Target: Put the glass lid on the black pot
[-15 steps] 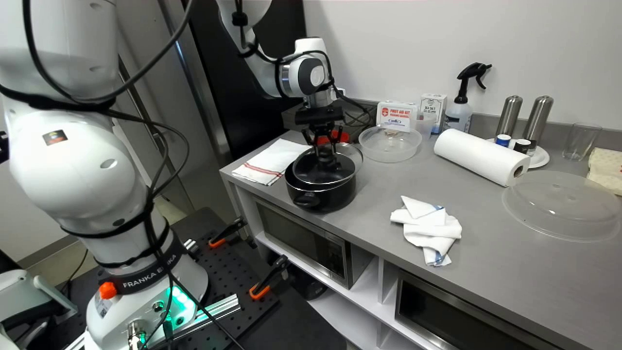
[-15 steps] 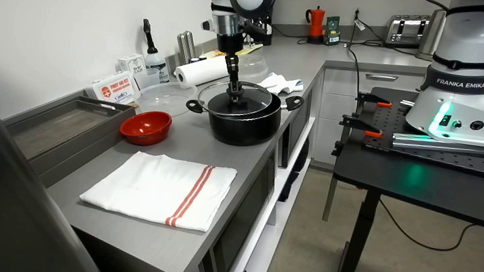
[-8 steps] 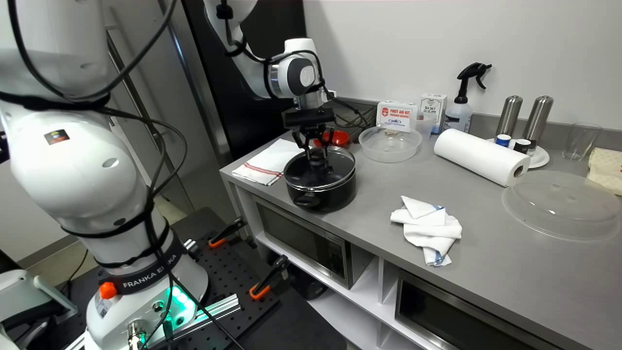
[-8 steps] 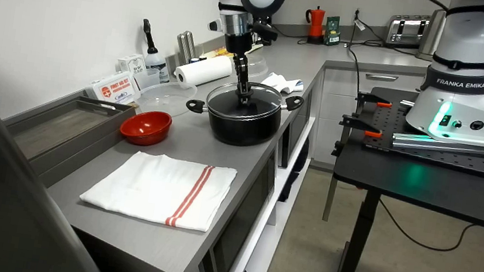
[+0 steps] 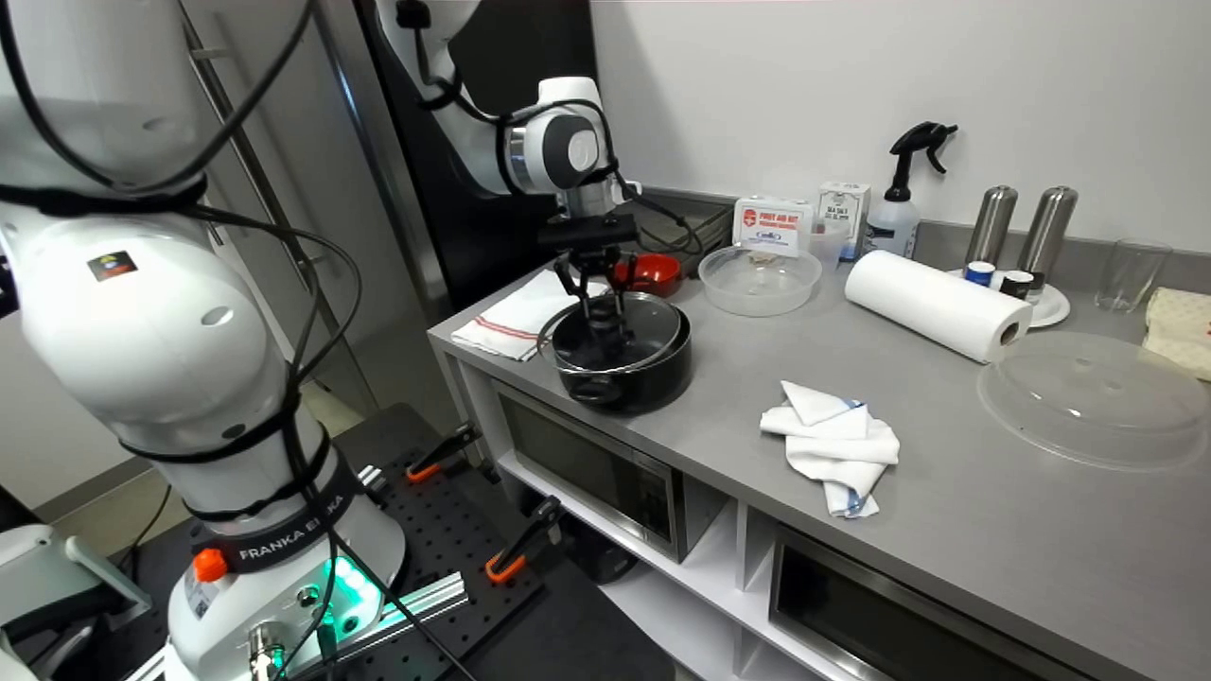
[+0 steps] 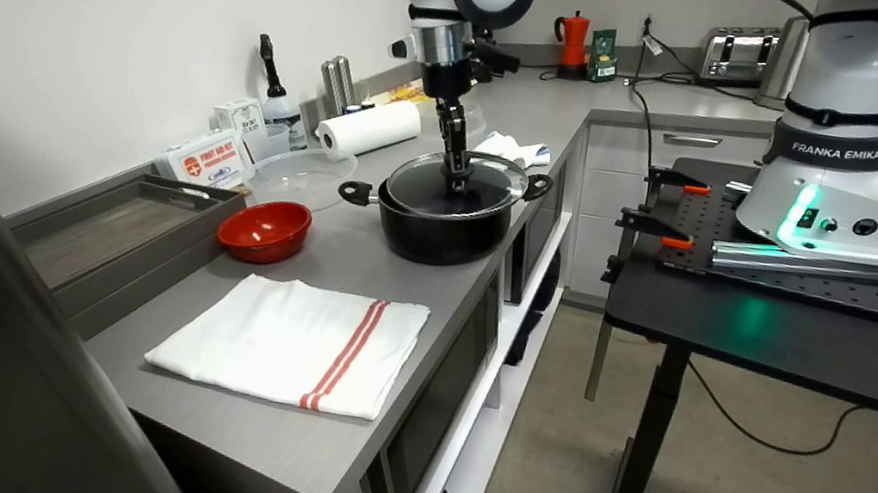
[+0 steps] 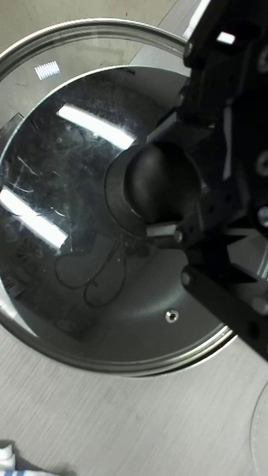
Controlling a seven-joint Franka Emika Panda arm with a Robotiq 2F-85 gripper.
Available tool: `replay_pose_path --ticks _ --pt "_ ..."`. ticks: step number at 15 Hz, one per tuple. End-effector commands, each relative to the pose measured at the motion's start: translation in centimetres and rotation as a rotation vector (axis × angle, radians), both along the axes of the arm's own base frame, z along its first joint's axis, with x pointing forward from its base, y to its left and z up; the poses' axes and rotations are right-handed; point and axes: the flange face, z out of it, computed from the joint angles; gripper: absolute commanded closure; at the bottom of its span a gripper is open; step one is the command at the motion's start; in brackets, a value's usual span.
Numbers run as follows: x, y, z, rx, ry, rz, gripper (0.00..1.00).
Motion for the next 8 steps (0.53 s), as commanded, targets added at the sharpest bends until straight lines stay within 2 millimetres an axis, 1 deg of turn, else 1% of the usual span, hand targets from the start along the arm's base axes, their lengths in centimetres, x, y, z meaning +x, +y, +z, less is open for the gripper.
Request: replay_pose_path --ticks 1,5,8 --pt "-0.1 0.5 0.9 -0.001 -0.007 0.013 0.74" --pt "0.7 0.5 1.2 0.001 -0.011 0.004 0.74" --pt "1.7 0.4 1.6 0.001 -0.021 -0.009 0.74"
